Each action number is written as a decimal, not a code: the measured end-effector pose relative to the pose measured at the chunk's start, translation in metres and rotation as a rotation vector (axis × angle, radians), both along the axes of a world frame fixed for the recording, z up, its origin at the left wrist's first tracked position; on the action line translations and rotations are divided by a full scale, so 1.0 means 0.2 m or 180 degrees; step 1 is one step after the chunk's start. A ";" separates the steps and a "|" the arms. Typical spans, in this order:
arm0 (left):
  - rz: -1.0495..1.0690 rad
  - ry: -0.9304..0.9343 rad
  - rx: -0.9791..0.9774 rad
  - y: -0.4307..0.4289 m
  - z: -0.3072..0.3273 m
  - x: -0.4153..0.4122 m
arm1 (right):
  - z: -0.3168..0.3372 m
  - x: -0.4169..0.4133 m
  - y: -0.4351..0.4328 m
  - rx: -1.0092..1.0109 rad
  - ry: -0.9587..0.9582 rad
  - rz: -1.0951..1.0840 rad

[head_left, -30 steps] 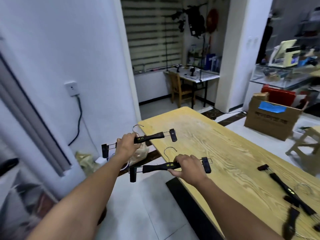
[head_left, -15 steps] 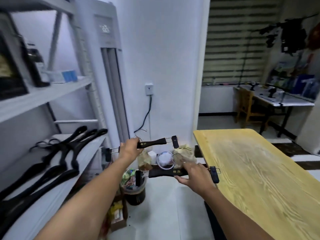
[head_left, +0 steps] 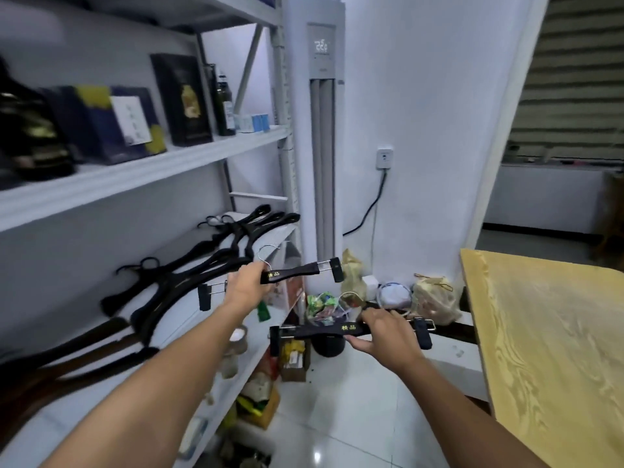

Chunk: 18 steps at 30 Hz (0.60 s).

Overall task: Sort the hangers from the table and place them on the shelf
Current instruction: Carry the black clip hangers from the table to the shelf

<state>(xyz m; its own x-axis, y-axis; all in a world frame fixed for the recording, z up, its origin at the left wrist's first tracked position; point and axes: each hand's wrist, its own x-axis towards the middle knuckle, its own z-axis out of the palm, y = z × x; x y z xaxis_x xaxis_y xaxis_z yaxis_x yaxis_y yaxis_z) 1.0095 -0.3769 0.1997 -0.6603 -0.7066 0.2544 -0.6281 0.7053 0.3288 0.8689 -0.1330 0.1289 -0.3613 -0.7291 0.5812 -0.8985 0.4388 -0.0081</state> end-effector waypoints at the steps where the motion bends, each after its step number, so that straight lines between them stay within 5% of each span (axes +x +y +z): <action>1: 0.0101 -0.0036 -0.0009 -0.01 -0.01 0.09 | -0.01 0.04 -0.02 -0.0040 -0.0047 0.0110; 18: 0.1786 -0.0613 0.0076 -0.05 -0.02 1.64 | 0.12 1.08 -0.71 -0.0165 0.0169 0.2174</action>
<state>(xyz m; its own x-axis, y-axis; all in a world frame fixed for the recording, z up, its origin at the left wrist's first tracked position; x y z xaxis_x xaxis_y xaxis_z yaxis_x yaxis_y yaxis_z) 1.3376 -0.3867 0.1963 -0.2167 -0.9651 0.1468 -0.9527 0.2419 0.1838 1.0855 -0.2754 0.1520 0.1995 -0.7542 0.6256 -0.9734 -0.2261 0.0379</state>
